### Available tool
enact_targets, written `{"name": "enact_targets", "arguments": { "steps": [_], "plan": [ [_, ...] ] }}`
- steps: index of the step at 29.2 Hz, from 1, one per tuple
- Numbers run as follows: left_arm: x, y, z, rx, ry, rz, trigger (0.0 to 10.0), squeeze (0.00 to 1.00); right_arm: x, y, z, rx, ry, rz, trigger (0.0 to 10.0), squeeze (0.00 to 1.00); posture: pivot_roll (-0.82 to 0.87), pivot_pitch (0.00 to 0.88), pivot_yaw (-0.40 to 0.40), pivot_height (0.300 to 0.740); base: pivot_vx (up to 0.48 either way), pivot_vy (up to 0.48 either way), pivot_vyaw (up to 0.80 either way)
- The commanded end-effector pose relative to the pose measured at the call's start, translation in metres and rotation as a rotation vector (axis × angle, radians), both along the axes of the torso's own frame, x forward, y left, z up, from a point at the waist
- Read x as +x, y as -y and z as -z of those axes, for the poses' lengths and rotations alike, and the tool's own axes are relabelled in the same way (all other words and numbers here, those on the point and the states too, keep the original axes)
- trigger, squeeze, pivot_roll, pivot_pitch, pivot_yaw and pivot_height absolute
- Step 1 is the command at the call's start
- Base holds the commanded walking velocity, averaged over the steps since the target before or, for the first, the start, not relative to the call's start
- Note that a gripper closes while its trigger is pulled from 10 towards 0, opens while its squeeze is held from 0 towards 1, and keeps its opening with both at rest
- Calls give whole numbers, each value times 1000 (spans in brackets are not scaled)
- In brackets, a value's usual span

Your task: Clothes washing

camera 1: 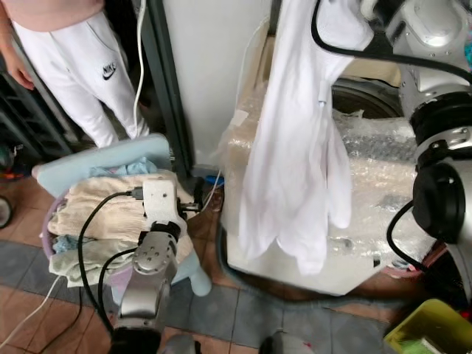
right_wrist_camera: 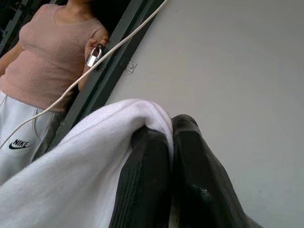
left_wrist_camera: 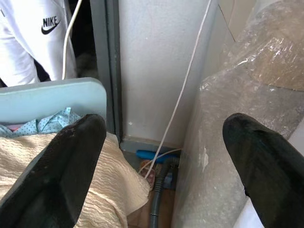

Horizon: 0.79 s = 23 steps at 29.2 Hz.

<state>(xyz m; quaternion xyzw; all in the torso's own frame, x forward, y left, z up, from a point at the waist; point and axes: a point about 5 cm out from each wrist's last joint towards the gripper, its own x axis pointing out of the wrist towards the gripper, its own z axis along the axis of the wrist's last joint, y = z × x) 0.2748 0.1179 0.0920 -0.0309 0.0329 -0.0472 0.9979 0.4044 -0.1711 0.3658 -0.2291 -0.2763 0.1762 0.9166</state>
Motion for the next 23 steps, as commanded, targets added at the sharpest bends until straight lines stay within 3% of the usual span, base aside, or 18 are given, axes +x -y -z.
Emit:
{"name": "enact_targets", "arguments": {
  "steps": [1, 2, 7, 9, 11, 12, 14, 18, 22, 23],
  "plan": [
    [-1, 0, 2, -2, -12, -11, 10000, 0, 0, -2, -15, 54, 20, 26, 10000, 0, -8, 0, -24, 740, 0, 0, 413],
    [-1, 0, 2, 3, -14, -11, 10000, 0, 2, 9, -16, 124, -9, 86, 10000, 0, -6, 0, -24, 740, 0, 0, 0],
    [-2, 1, 4, 5, -22, -5, 10000, 0, 5, 37, -17, 263, -49, 259, 10000, 0, -4, 0, -27, 740, 0, 0, 0],
    [-2, 1, 4, 4, -26, -10, 10000, 0, 8, 51, -3, 310, -120, 350, 10000, 0, 3, 0, -31, 740, 0, 0, 0],
    [-3, 2, 5, 0, -40, -18, 10000, 0, 10, 53, 11, 265, -164, 385, 10000, 0, 6, 0, -31, 740, 0, 0, 0],
    [-5, 2, 3, -20, -24, 3, 10000, 0, 12, 50, 25, 252, -207, 356, 10000, 0, 12, 0, -36, 740, 0, 0, 0],
    [-6, 2, 2, -27, -10, 13, 10000, 0, 12, 49, 31, 262, -226, 328, 10000, 0, 12, 0, -36, 740, 0, 0, 0],
    [-10, -5, 4, -17, -23, -25, 10000, 0, 10, 46, 55, 261, -227, 276, 10000, 0, 16, 0, -33, 740, 0, 0, 0],
    [-13, -9, 5, 4, -31, -23, 10000, 0, -4, 29, 105, 229, -198, 224, 10000, 0, 7, 0, -12, 740, 0, 0, 0],
    [-13, -9, 5, 4, -31, -23, 10000, 0, -4, 29, 105, 229, -198, 224, 10000, 0, 7, 0, -12, 740, 0, 0, 0]
  ]
}}
